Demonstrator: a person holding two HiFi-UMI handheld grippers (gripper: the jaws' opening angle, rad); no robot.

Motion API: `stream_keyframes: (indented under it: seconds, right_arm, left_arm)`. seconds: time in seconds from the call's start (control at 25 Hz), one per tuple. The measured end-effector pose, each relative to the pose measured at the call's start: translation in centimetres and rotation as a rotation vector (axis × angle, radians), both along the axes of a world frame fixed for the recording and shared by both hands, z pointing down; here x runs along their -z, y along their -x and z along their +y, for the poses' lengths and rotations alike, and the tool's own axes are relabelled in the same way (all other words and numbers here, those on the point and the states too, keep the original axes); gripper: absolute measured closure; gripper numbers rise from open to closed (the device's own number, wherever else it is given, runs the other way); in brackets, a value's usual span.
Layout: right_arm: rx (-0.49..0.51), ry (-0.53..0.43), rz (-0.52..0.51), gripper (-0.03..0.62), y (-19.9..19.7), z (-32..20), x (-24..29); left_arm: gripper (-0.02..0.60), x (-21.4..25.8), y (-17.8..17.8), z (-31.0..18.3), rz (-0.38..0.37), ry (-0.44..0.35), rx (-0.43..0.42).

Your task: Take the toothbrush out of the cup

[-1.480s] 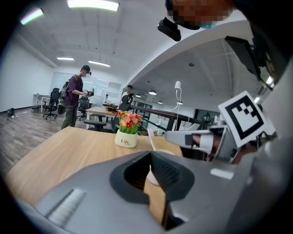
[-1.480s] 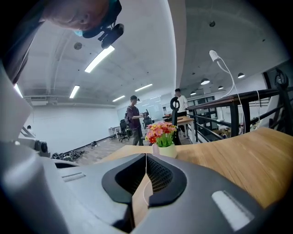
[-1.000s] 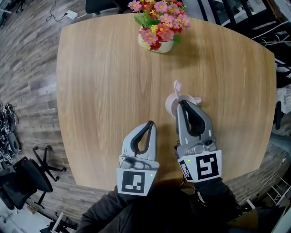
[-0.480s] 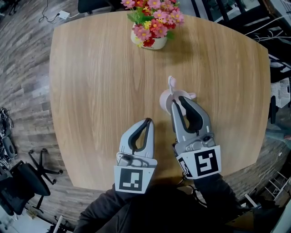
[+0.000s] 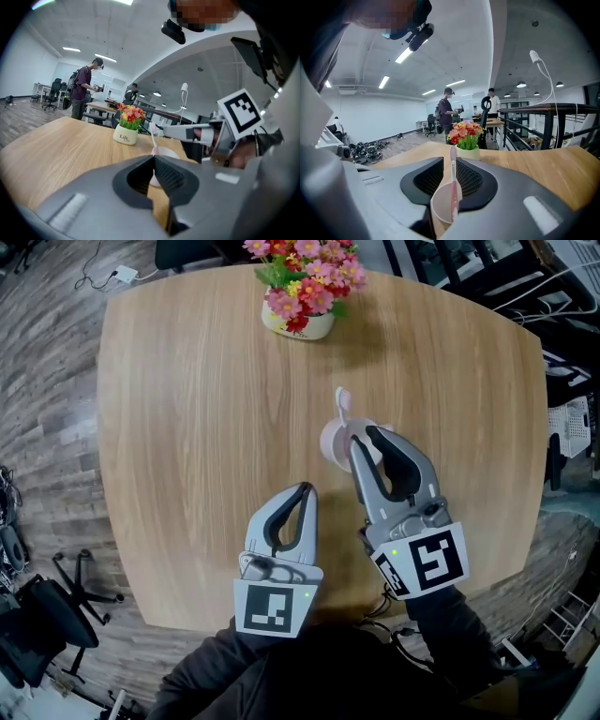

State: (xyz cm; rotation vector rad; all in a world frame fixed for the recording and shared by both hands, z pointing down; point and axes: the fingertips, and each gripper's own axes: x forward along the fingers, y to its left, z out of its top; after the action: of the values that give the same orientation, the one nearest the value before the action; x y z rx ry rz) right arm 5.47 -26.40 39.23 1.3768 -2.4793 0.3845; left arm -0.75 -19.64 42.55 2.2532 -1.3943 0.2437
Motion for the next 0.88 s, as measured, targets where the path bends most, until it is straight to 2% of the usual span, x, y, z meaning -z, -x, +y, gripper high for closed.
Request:
stream_keyframes:
  seconds: [0.36,0.88]
  right_arm:
    - [0.014,0.004,0.016,0.502,1.0,-0.4,0.0]
    - [0.033,0.045,0.101,0.482,1.7,-1.6,-2.0]
  left_arm:
    - [0.574,0.4,0.9,0.0,0.002,-0.007,0.014]
    - [0.574,-0.6,1.5,-0.4,0.031,0.016,0.038]
